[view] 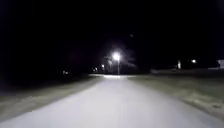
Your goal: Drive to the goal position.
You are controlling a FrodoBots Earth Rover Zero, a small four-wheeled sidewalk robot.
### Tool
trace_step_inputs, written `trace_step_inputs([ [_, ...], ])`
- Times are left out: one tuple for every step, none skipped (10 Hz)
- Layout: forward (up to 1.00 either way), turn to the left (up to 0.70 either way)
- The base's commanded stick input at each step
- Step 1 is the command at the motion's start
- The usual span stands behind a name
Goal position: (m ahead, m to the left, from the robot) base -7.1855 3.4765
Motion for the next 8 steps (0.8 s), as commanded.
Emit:
trace_step_inputs([
  [1.00,0.00],
  [1.00,0.00],
  [1.00,0.00],
  [1.00,0.00],
  [1.00,0.00],
  [1.00,0.00],
  [1.00,0.00],
  [1.00,0.00],
])
